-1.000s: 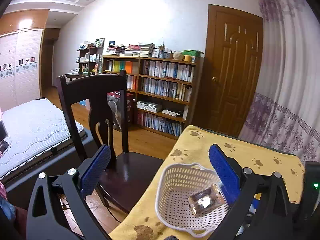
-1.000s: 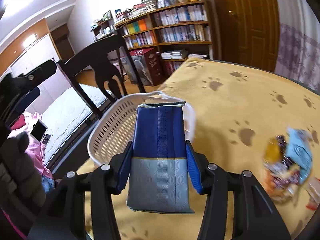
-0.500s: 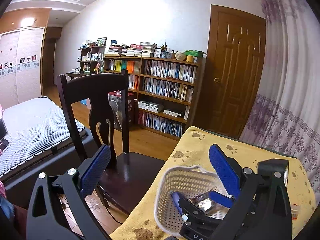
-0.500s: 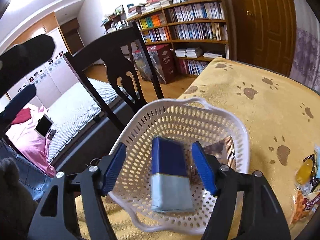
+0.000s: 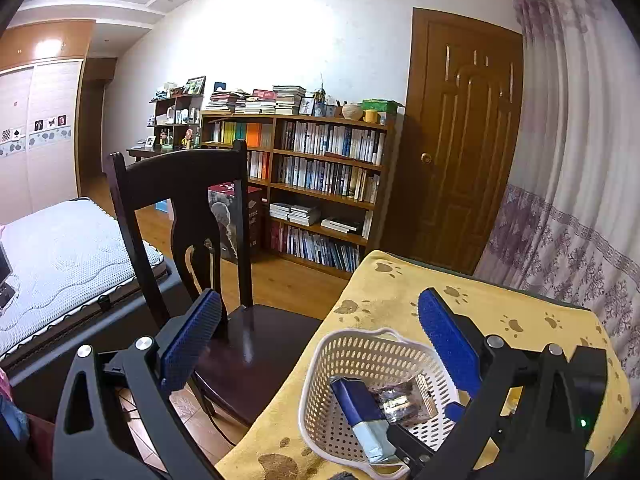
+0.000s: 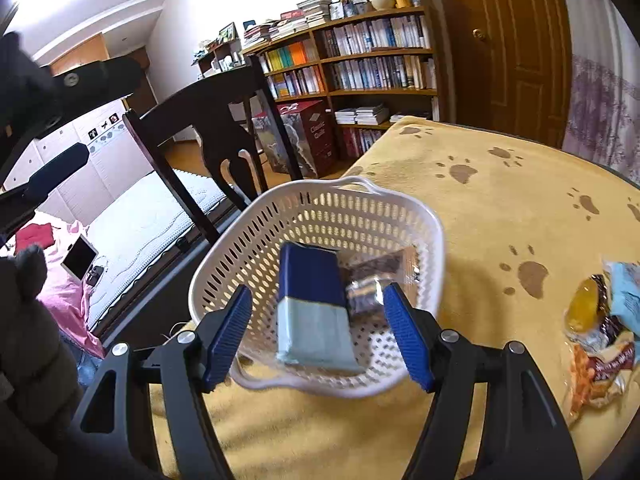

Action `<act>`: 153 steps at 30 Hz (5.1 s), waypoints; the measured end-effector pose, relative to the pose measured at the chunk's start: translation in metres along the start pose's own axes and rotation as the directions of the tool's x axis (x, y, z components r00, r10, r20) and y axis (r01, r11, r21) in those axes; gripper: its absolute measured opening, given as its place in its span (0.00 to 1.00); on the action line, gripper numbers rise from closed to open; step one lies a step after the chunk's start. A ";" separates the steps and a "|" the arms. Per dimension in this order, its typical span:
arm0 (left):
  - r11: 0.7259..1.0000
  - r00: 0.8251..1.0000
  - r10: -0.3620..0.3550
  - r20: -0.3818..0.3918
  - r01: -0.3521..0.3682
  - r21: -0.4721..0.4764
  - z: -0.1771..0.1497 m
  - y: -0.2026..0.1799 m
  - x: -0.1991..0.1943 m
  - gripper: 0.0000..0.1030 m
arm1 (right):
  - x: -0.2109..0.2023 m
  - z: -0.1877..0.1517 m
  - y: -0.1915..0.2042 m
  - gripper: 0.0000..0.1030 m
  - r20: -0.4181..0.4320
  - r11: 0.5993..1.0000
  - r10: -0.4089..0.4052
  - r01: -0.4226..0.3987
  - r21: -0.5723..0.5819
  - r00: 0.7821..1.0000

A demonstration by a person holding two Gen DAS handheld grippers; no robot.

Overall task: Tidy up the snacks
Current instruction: 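Move the right gripper to the clear rice-bar pack while the left gripper returns to the pile, then grasp the brown snack bag with red print with the left gripper, then carry the brown snack bag into the white basket and open the left gripper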

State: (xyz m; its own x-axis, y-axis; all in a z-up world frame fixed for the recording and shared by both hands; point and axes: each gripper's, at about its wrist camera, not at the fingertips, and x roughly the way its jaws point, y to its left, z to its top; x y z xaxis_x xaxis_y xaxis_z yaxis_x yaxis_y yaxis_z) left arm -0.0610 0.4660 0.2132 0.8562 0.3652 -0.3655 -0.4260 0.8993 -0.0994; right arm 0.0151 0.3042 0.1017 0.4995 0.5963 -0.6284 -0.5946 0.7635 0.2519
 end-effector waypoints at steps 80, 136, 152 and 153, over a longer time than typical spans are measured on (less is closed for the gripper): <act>0.888 0.914 -0.247 -0.323 0.347 0.302 -0.115 -0.167 0.025 0.97 | -0.099 -0.122 -0.229 0.43 -0.117 0.887 -0.421 0.435 0.153 0.900; 0.853 0.743 -0.357 -0.566 0.507 0.127 -0.173 -0.261 0.088 0.76 | -0.107 -0.127 -0.239 0.42 -0.093 0.893 -0.378 0.389 0.228 0.921; 0.877 0.830 -0.363 -0.424 0.459 0.146 -0.128 -0.220 0.050 0.76 | -0.107 -0.127 -0.239 0.43 -0.092 0.893 -0.377 0.388 0.228 0.921; 0.879 0.838 -0.361 -0.410 0.452 0.149 -0.125 -0.216 0.047 0.76 | -0.107 -0.127 -0.239 0.43 -0.093 0.893 -0.378 0.389 0.228 0.921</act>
State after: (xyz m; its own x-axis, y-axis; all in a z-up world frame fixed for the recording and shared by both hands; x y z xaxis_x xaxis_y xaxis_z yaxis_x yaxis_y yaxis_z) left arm 0.0345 0.2586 0.1024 0.7510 -0.1176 -0.6498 0.0559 0.9918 -0.1149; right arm 0.0237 0.0269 0.0150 0.6265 0.2379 -0.7422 -0.1931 0.9700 0.1480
